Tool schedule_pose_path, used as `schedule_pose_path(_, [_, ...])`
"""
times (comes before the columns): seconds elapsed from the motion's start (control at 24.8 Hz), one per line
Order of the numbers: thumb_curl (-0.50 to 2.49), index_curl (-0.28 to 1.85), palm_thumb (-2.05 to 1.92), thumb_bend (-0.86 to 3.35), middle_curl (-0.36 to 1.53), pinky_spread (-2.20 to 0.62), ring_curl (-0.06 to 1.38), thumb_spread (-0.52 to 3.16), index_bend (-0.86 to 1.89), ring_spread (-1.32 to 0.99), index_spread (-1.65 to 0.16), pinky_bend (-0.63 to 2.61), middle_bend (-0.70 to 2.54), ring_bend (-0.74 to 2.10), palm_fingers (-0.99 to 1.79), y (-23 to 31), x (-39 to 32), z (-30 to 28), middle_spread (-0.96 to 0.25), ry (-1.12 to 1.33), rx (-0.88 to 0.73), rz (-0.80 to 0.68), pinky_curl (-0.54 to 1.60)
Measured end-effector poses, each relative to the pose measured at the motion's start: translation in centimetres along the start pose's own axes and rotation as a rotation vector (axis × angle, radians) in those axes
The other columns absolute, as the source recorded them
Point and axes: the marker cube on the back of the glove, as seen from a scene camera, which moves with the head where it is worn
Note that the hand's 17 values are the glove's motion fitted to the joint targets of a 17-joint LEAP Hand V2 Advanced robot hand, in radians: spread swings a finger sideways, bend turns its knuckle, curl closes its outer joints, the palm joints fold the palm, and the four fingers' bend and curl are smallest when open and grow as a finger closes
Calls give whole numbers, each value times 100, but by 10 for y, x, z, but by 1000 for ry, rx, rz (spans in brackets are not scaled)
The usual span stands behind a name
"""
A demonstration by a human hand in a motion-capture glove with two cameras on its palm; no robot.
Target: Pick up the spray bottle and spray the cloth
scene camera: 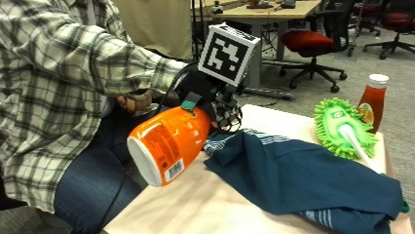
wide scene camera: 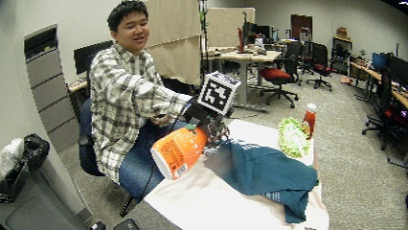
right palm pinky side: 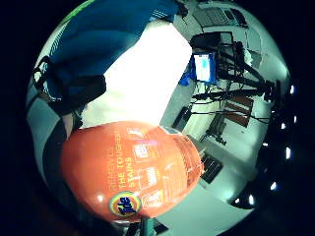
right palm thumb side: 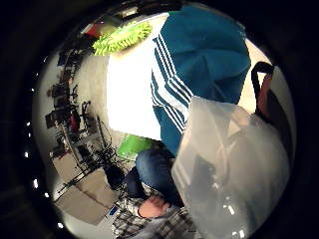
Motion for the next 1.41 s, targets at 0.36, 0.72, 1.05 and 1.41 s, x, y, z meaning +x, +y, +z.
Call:
schedule_pose_path(0.36, [74, 65, 107, -2, 51, -14, 48, -11, 36, -23, -29, 33, 64, 59, 132, 12, 0, -26, -12, -414, 161, -132, 41])
schedule_pose_path(0.72, [75, 65, 107, -2, 51, -13, 49, -10, 35, -23, -29, 32, 64, 59, 131, 34, -13, -72, -12, -1217, 371, -387, 41])
schedule_pose_path(1.05, [75, 65, 108, -2, 51, -12, 49, -9, 35, -23, -29, 31, 64, 59, 129, 31, -85, -76, -12, -1374, 467, -605, 41])
schedule_pose_path(1.41, [76, 66, 109, -2, 51, -10, 49, -7, 34, -22, -29, 29, 63, 59, 128, -4, -139, -69, -12, -1389, 486, -638, 41])
